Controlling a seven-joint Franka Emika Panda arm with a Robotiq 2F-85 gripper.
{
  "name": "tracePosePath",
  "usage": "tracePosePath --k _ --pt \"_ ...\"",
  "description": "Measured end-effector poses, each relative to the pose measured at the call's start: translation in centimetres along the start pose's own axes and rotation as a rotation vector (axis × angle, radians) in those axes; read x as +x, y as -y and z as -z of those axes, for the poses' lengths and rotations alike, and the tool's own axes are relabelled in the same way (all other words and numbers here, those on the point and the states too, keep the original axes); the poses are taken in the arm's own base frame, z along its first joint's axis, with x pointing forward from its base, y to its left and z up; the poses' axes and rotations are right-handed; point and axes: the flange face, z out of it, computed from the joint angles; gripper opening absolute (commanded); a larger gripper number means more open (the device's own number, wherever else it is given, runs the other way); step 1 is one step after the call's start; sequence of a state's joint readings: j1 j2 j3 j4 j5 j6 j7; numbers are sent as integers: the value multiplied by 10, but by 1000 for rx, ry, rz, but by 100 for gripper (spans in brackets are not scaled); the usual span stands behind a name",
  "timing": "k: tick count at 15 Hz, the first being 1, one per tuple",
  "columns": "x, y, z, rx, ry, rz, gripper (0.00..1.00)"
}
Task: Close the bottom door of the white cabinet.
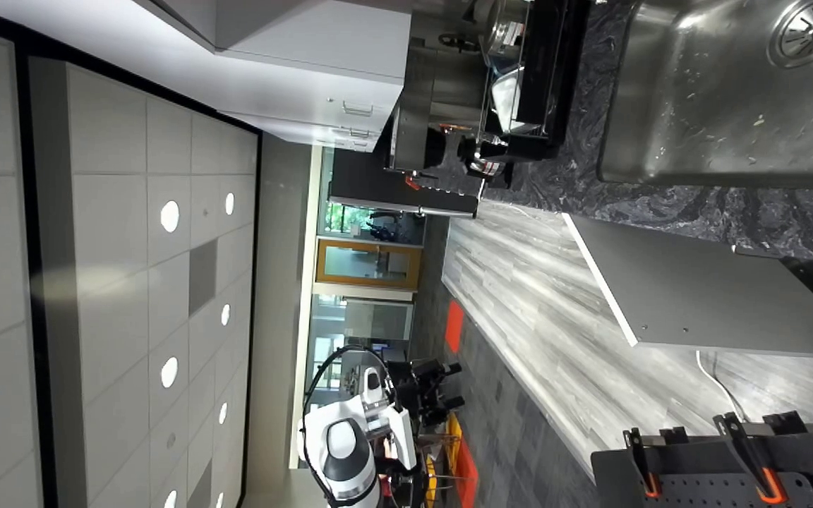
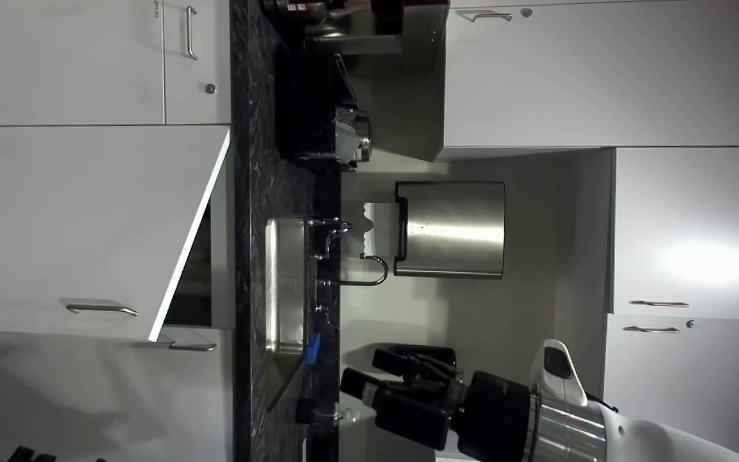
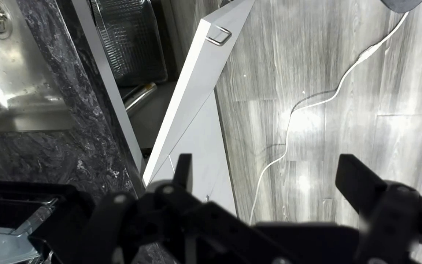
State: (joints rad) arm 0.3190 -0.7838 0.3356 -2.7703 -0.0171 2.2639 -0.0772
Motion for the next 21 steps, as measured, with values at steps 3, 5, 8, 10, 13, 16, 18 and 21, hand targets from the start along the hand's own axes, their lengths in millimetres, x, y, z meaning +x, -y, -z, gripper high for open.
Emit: tracePosePath --k 3,5,8,10,13,16,18,21 --pt "2 5 -4 -39 6 30 100" --pt "9 21 -15 -88 -4 70 100" --pt "20 55 -40 -145 -10 144 100" --pt "25 74 -60 -186 13 182 100" --pt "32 90 -90 -249 55 223 100" --pt "40 96 -118 -281 89 259 100" --pt "45 99 -137 -280 106 292 100" --pt "48 105 -170 -255 134 334 100"
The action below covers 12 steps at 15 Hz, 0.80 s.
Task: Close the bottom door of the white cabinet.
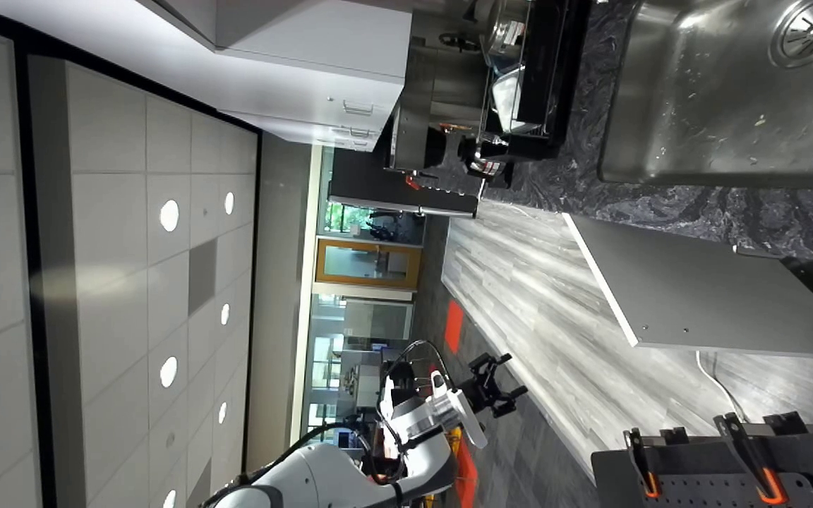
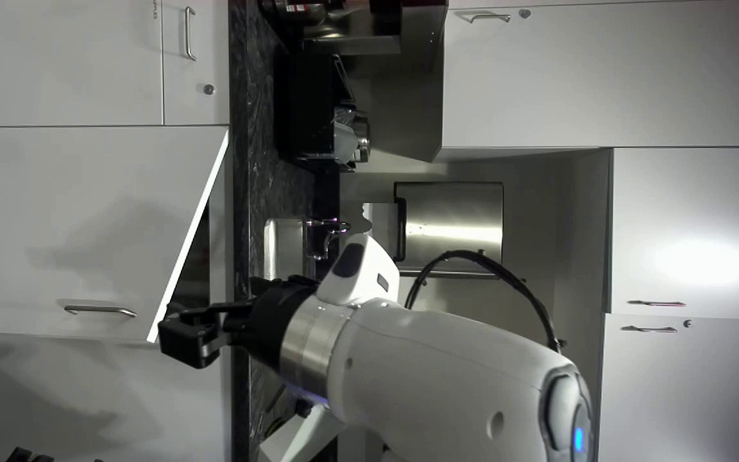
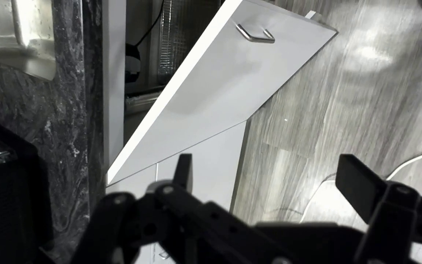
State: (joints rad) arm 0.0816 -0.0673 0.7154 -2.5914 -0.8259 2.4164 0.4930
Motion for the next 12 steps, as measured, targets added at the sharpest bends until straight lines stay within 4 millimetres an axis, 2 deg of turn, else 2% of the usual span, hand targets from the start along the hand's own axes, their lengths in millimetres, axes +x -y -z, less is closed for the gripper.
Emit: tracePosePath --k 9,12 --pt "16 41 -115 89 120 68 100" --pt "26 49 -133 103 139 74 100"
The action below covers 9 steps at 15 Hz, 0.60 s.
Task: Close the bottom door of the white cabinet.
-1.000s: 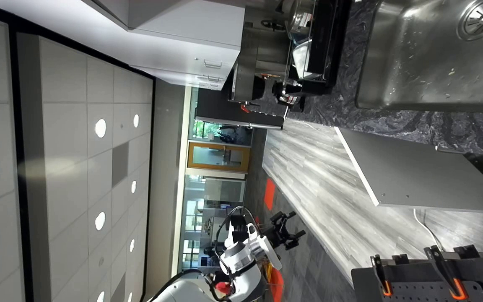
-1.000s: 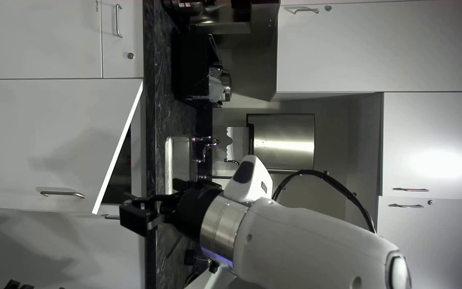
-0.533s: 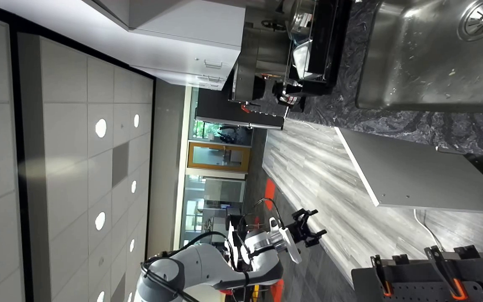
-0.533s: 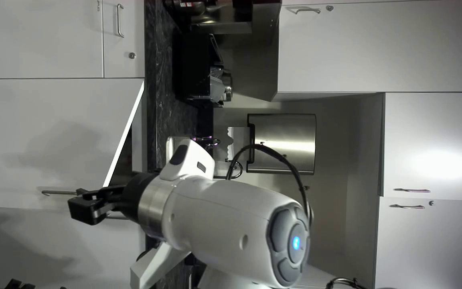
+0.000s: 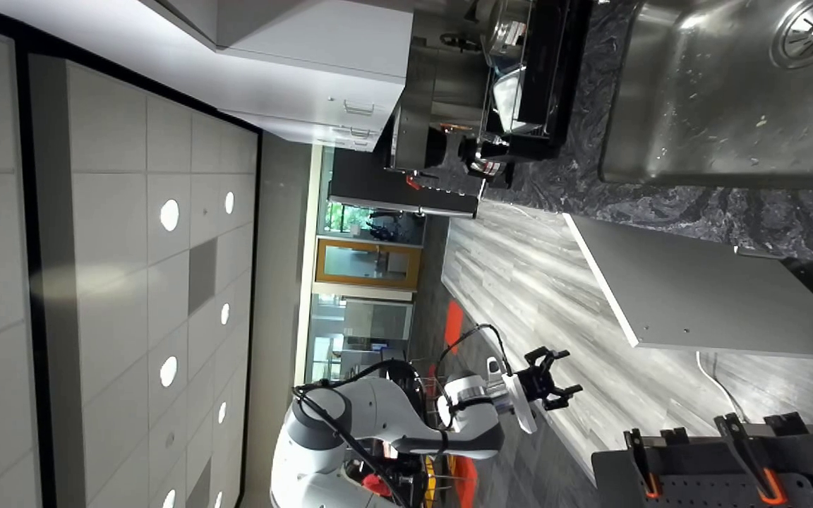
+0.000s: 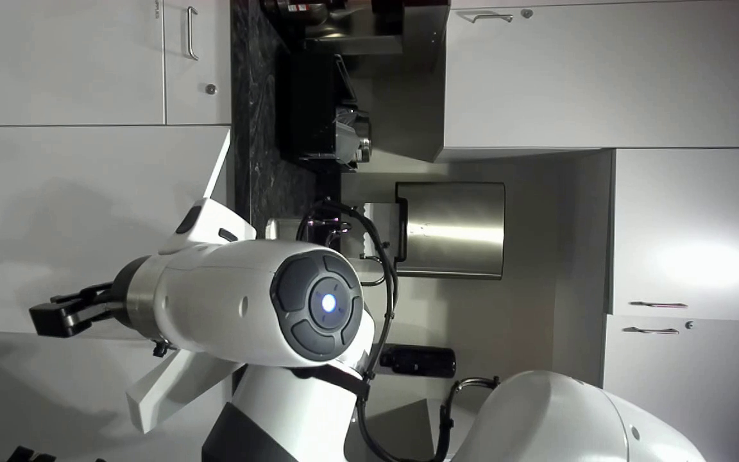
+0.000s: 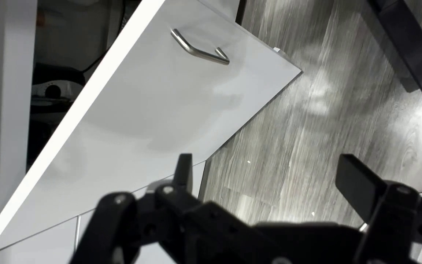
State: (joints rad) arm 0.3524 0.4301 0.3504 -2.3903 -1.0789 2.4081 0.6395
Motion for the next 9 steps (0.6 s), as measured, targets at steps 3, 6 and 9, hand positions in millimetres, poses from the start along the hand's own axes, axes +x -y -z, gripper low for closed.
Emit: tracePosePath --k 3,6,9 --pt "4 0 -1 3 -2 -1 100" --pt "4 0 -3 3 3 -3 100" --pt "4 -2 -14 -11 17 5 100"
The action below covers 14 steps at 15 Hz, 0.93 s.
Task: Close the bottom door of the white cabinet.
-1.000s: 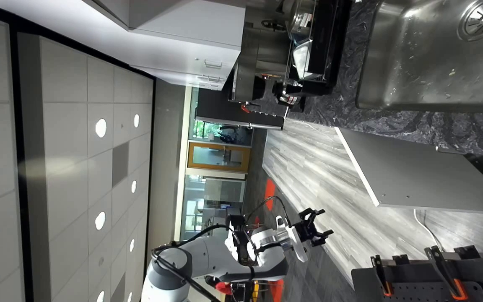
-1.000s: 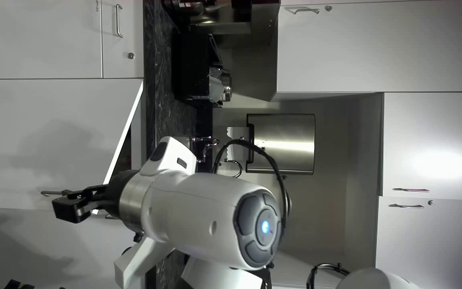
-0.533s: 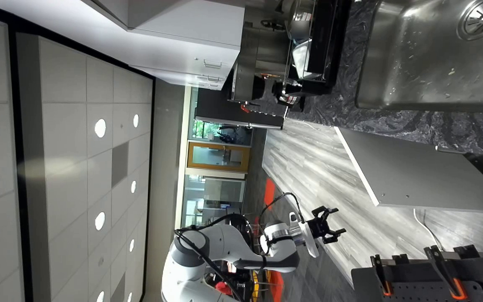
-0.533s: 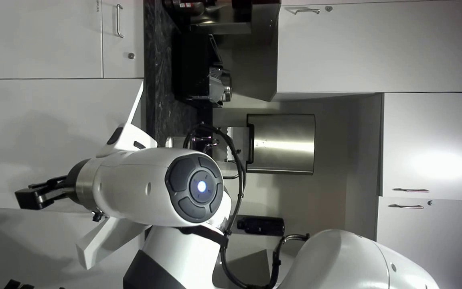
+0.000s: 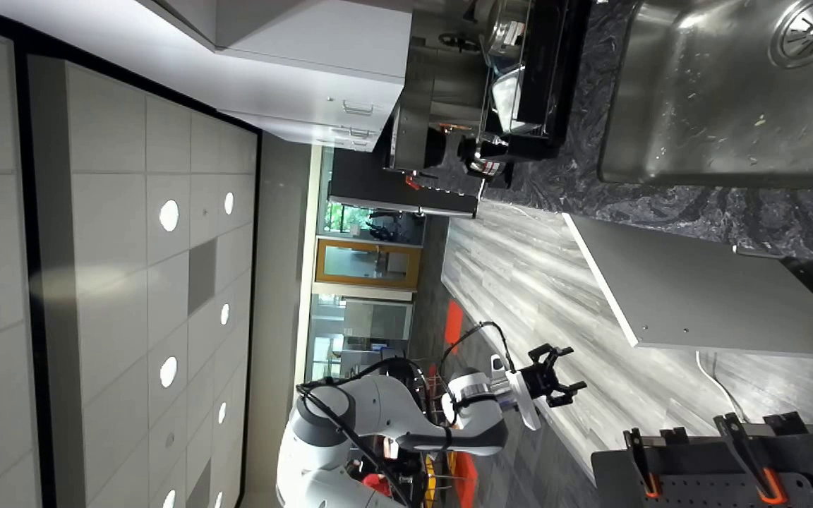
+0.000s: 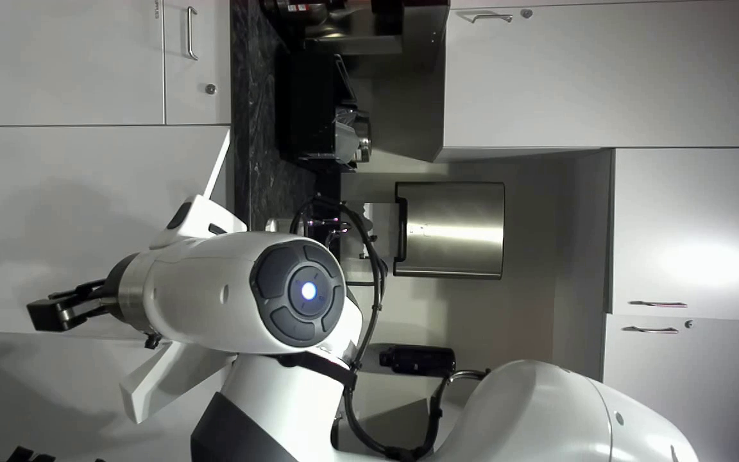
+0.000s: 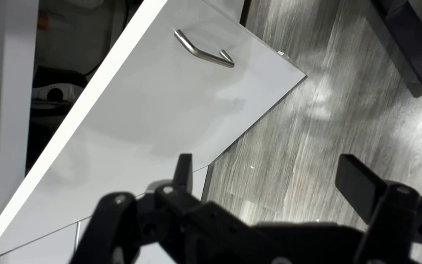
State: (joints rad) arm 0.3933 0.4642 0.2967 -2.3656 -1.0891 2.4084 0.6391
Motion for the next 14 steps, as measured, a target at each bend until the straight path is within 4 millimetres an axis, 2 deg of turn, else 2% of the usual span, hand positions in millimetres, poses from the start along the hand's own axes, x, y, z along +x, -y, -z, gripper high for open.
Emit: tracePosePath --k 10,14 --pt "33 7 -84 -102 32 63 100" --pt "37 -1 -112 -193 97 79 100"
